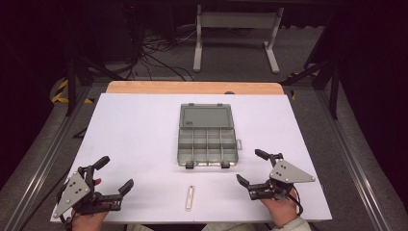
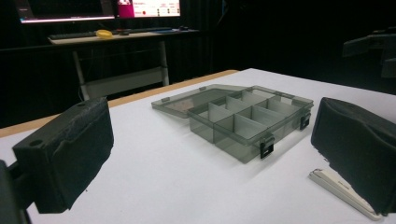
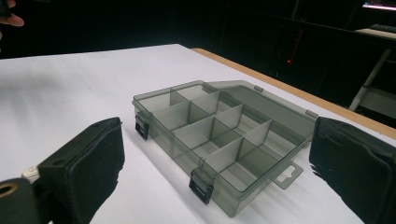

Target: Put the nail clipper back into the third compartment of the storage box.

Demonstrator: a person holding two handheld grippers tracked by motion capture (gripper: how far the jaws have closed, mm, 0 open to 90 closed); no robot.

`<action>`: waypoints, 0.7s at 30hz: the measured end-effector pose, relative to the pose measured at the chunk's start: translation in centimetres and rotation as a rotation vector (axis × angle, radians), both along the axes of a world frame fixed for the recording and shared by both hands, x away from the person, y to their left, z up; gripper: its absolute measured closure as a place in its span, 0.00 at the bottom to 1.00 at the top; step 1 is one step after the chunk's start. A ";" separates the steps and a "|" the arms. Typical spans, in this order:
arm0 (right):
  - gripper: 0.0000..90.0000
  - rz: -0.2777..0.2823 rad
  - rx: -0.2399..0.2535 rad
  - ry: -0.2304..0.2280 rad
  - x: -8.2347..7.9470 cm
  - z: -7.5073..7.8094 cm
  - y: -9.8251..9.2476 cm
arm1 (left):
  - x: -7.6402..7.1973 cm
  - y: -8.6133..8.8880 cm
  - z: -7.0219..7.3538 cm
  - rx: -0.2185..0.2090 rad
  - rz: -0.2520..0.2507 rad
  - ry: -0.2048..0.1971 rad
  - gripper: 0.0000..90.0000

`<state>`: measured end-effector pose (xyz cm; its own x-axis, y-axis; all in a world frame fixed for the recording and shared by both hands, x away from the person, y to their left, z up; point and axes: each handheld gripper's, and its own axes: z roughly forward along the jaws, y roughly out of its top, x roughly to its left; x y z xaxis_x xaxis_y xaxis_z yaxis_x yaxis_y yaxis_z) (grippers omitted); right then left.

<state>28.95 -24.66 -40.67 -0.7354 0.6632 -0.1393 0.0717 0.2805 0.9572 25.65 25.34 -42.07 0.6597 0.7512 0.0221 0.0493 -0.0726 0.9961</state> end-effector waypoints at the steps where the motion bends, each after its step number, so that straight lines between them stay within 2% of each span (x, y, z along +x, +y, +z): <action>1: 0.04 0.001 0.001 0.000 0.0 0.0 0.0 | 0.0 0.1 0.0 -0.005 -0.001 0.003 0.00; 4: 0.04 0.008 -0.006 0.006 0.0 -0.1 0.3 | -0.1 0.0 0.1 0.005 -0.001 -0.007 0.00; 16: 0.04 0.014 -0.004 0.008 0.1 0.0 0.4 | -0.1 0.1 0.2 -0.004 0.001 -0.005 0.00; 21: 0.04 0.031 -0.008 0.015 0.4 0.3 1.2 | -0.1 0.2 0.2 -0.004 0.001 -0.004 0.00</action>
